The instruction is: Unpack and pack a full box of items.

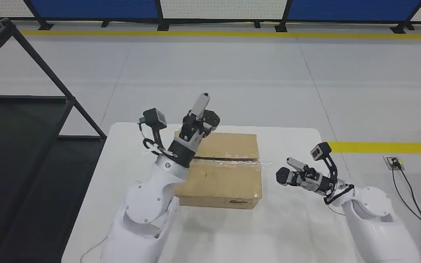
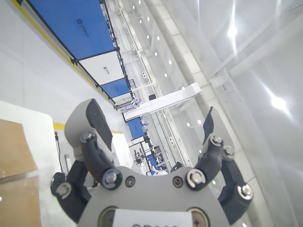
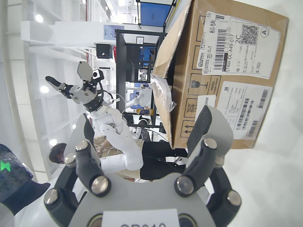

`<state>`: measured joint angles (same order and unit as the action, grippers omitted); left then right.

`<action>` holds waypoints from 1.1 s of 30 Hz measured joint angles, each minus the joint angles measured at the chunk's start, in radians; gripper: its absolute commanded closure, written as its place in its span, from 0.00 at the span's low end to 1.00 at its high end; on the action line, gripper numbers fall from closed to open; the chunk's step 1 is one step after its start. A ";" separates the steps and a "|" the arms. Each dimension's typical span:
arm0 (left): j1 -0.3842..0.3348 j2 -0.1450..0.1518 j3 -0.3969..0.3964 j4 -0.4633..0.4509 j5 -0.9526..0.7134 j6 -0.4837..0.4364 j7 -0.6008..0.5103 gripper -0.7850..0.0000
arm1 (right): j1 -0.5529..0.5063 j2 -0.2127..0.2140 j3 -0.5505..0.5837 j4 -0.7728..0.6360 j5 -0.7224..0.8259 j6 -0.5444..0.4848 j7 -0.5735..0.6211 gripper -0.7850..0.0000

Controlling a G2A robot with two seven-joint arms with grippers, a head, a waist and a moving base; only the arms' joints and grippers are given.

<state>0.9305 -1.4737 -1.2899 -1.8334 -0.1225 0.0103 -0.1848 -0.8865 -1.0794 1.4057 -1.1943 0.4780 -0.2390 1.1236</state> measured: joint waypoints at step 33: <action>0.163 0.071 -0.442 0.024 -0.197 0.066 -0.143 0.00 | 0.007 0.006 -0.020 -0.130 -0.042 -0.054 -0.113 0.75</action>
<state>1.0936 -1.4024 -1.7319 -1.8090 -0.3199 0.0766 -0.3279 -0.8798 -1.0738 1.3861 -1.3246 0.4356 -0.2934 1.0106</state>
